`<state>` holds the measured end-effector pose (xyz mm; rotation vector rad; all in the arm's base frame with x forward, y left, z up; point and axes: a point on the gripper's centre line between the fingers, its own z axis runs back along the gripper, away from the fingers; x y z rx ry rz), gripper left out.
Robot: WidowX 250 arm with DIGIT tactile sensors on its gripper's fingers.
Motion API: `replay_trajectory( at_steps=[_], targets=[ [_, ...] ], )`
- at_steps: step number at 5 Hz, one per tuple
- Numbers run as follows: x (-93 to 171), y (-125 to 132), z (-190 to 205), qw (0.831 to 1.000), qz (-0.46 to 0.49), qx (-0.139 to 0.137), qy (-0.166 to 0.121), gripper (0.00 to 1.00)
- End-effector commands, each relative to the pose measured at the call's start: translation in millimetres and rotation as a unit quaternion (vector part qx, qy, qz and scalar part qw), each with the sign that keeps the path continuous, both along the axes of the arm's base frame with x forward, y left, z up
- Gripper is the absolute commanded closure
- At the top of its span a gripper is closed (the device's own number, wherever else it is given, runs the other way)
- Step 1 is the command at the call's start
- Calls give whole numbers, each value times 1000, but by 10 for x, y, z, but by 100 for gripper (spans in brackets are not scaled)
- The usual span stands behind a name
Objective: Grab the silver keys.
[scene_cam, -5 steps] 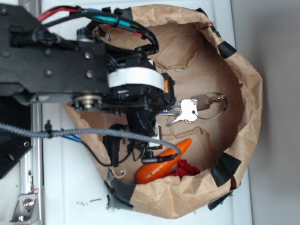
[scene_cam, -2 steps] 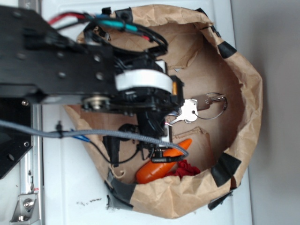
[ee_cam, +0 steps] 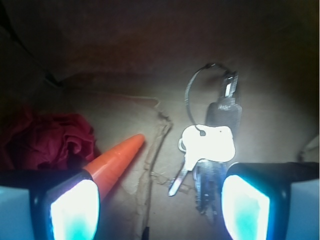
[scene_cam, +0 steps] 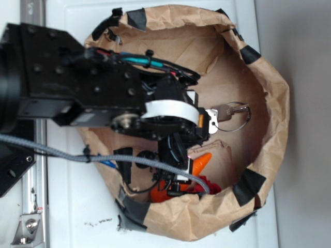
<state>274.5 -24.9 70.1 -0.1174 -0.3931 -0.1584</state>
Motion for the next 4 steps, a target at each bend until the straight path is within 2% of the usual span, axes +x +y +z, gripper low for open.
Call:
replay_trajectory(
  at_steps=[1,2,3,4],
  targets=[
    [237,27,136,999,16,8,-37,0],
    [335,61,126,998,24,16,-55,0],
    [382,66,87,998,30,15,-60,0],
    [394,79,61,997,37,27,-68,0]
  ],
)
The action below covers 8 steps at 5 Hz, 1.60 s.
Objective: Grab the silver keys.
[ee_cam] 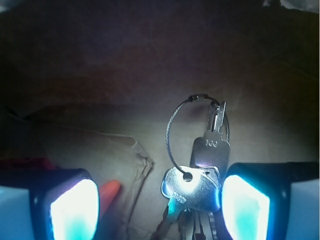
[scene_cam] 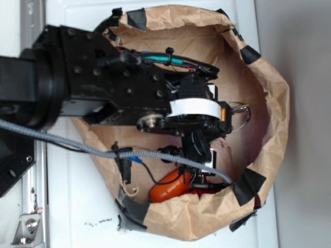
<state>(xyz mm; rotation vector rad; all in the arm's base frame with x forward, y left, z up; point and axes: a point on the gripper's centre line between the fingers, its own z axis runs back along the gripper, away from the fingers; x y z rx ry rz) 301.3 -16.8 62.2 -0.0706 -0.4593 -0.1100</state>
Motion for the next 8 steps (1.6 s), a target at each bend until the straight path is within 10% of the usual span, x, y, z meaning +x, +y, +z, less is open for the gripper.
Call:
replay_trajectory(
  at_steps=[1,4,6,7,8],
  targets=[
    [146,36,92,999,12,28,-40,0],
    [308,-58,-60,996,46,34,-73,0],
    [461,10,-266,990,64,88,-84,0],
    [471,56,-225,991,73,80,-85,100],
    [446,54,-207,991,70,80,-80,100]
  ],
)
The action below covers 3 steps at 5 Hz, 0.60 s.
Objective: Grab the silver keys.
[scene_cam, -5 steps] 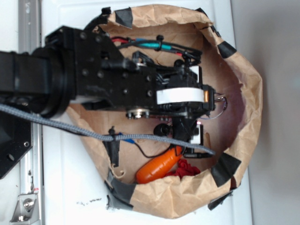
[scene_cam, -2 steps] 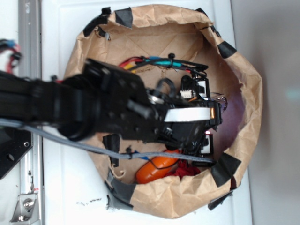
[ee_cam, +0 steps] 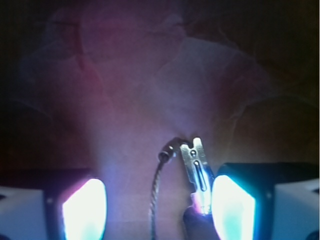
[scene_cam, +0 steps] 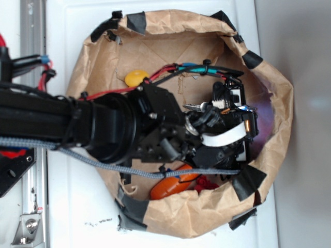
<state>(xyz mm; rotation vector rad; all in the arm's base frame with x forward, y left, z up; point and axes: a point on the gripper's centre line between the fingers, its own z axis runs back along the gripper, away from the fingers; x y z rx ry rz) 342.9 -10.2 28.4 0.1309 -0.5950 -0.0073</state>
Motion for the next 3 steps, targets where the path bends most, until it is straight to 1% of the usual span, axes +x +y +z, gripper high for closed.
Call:
replay_trajectory(
  at_steps=[1,2,3],
  targets=[
    [19,-35,118,1000,-11,3,-1,100],
    [19,-44,114,1000,-12,4,3,100],
    [-20,-34,157,1000,-17,-9,13,100]
  ],
)
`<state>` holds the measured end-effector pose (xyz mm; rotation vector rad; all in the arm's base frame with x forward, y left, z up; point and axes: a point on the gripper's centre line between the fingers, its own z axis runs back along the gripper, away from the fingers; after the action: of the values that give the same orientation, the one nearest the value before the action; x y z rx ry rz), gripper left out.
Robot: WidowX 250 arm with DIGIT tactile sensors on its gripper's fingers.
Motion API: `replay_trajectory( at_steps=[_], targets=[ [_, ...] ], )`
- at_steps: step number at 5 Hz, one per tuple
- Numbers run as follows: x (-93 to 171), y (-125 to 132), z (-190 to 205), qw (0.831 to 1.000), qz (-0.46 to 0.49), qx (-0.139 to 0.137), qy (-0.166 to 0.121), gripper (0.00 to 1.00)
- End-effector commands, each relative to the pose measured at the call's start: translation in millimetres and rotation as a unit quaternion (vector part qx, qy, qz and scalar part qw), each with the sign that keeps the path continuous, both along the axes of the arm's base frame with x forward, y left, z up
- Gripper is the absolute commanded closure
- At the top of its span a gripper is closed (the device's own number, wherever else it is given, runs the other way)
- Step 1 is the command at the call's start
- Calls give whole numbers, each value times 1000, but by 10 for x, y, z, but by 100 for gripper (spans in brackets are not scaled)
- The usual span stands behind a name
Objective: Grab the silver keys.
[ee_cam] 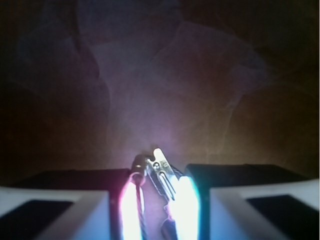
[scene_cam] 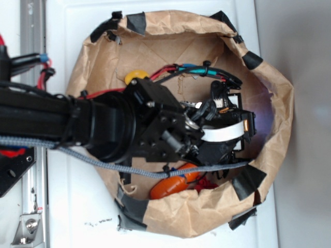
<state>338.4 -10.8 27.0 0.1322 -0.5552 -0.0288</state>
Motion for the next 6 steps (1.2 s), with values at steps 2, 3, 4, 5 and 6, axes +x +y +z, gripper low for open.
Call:
replay_trajectory(
  at_steps=[2,3,4,5,6],
  targets=[
    [-259,23,750,990,-1,-90,105,100],
    [-502,225,1221,970,-38,-209,115,100],
    [-833,377,1488,948,-149,-278,32,100],
    [-620,359,1332,963,-59,-241,102,100],
    [-510,383,1270,959,2,-240,148,100]
  ],
)
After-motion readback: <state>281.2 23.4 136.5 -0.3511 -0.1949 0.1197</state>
